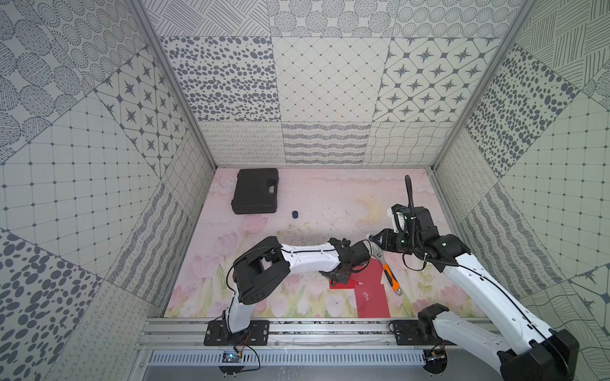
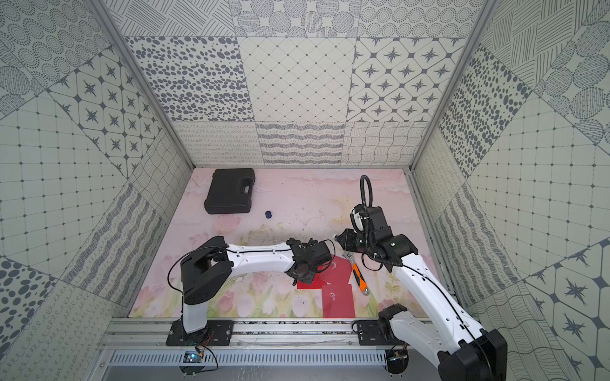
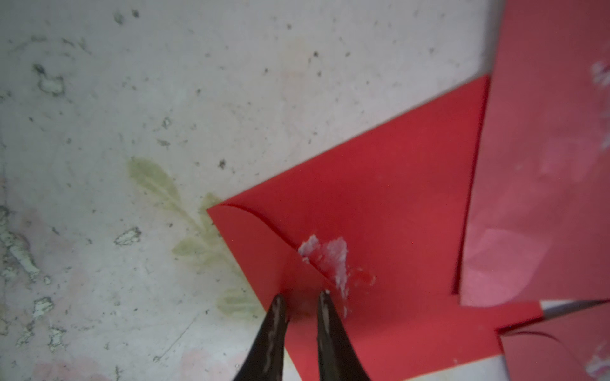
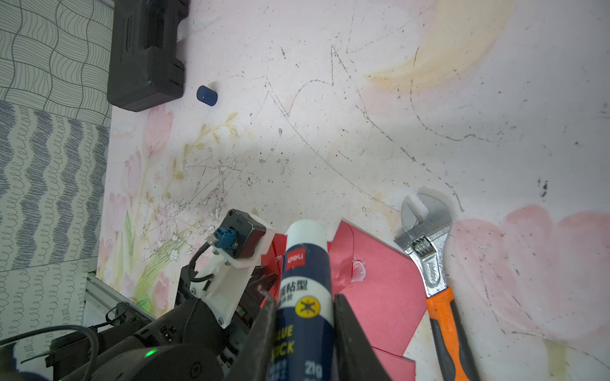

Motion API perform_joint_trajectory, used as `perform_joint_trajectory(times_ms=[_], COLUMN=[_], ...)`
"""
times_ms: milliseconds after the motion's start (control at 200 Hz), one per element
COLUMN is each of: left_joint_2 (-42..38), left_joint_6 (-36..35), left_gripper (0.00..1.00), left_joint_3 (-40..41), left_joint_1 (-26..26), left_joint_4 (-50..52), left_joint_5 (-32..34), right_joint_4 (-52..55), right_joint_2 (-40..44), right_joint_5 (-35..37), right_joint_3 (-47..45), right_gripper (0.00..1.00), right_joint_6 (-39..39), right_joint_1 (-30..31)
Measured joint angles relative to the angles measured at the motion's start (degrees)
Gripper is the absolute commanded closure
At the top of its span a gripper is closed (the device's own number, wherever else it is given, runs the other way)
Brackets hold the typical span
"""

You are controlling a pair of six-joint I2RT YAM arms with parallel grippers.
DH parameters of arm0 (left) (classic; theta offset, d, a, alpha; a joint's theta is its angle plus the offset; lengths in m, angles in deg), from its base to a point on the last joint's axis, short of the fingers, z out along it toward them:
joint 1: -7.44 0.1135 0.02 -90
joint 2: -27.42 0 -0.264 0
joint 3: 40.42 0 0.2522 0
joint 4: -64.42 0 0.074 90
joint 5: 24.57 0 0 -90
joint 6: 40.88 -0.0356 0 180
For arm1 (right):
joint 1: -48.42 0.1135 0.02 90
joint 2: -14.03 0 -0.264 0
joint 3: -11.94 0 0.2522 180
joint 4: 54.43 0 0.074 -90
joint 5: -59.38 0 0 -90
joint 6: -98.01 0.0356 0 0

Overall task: Seal the envelope with a glue stick
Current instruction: Seal the envelope at the center of the board, then screw the glue stick.

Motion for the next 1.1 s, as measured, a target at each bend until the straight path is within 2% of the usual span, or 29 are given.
perform_joint_trajectory(times_ms=[310,540,725,891,1096], left_joint_2=[-17.1,-29.2,-38.2,-44.4,-48.6], left_joint_6=[-2.1,-3.2,-2.4,0.3,2.6], left_gripper=[0.7,0.66,0.61,0.58,0.53], left_joint_3=[6.2,7.5,10.2,14.7,20.5], left_joint_1=[9.9,16.0,18.8,19.7,19.7], left_joint_4=[0.5,-2.3,-11.3,-25.0,-45.2], left_joint_5=[-6.2,-11.8,-16.9,-20.5,-22.7], right_joint_4=[-5.6,-16.8,-30.8,-47.1,-67.5], right_joint_2=[3.1,4.1,2.2,-2.4,-8.4], right_joint_5=[0.5,0.8,2.9,6.1,6.1], right_joint_3=[1.1,1.6,1.6,2.1,4.5], right_gripper=[1.0,1.0,1.0,1.0,1.0], right_joint_6=[0.0,-0.5,-3.3,-12.2,-29.8], right_joint_1=[0.0,1.2,5.0,11.9,20.7])
